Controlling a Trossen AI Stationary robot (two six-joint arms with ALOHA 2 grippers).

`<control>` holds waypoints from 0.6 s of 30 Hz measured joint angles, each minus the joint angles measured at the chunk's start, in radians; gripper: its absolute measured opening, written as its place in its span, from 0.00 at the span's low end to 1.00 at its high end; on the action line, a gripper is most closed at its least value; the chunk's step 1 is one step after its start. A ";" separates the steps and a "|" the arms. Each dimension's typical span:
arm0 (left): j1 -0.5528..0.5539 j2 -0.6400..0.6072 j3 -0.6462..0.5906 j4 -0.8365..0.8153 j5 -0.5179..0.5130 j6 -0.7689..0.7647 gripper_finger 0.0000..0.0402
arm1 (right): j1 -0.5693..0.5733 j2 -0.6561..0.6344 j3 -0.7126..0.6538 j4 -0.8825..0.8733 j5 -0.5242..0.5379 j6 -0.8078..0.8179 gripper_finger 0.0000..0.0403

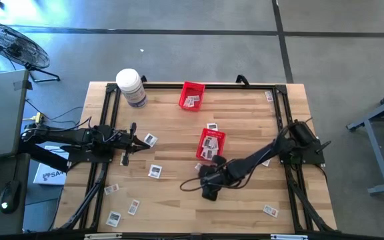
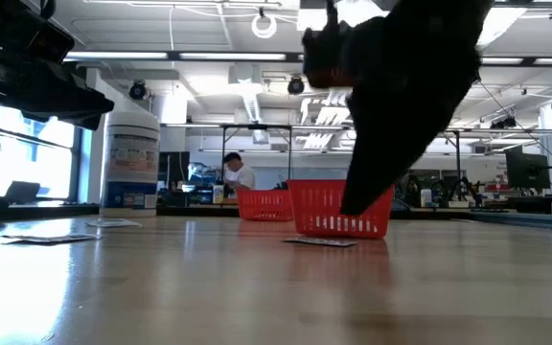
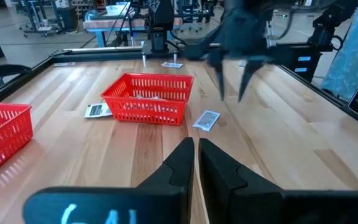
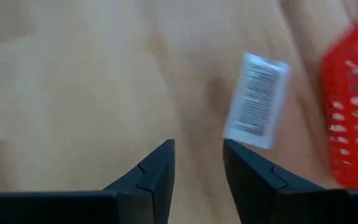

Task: Pick & Place First Aid Supplies
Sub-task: Put the white ointment pack into the top red bin

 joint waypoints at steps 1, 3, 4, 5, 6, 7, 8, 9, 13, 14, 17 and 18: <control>0.000 0.000 0.000 0.000 0.000 0.000 0.05 | -0.006 0.000 -0.022 0.030 0.002 0.000 0.32; 0.000 0.000 0.000 0.000 0.000 0.000 0.05 | -0.016 0.001 -0.048 0.085 0.026 -0.041 0.32; 0.000 0.000 0.000 0.000 0.000 0.000 0.05 | -0.019 0.001 -0.057 0.110 0.037 -0.077 0.32; 0.000 0.000 0.000 0.000 0.000 0.000 0.05 | -0.020 0.001 -0.067 0.138 0.039 -0.114 0.32; 0.000 0.000 0.000 0.000 0.000 0.000 0.05 | -0.025 0.001 -0.077 0.155 0.034 -0.143 0.32; 0.000 0.000 0.000 0.000 0.000 0.000 0.05 | -0.030 0.001 -0.087 0.163 0.025 -0.159 0.32; 0.000 0.000 0.000 0.000 0.000 0.000 0.05 | -0.036 0.001 -0.097 0.167 0.010 -0.171 0.32; 0.000 0.000 0.000 0.000 0.000 0.000 0.05 | -0.042 0.001 -0.102 0.169 0.002 -0.178 0.32; 0.000 0.000 0.000 0.000 0.000 0.000 0.05 | -0.052 0.000 -0.129 0.170 0.001 -0.196 0.32; 0.000 0.000 0.000 0.000 0.000 0.000 0.05 | -0.051 0.000 -0.133 0.171 0.001 -0.196 0.32; 0.000 0.000 0.000 0.000 0.000 0.000 0.05 | -0.049 -0.001 -0.142 0.182 -0.015 -0.198 0.32; 0.000 0.000 0.000 0.000 0.000 0.000 0.05 | -0.048 -0.002 -0.142 0.182 -0.025 -0.199 0.32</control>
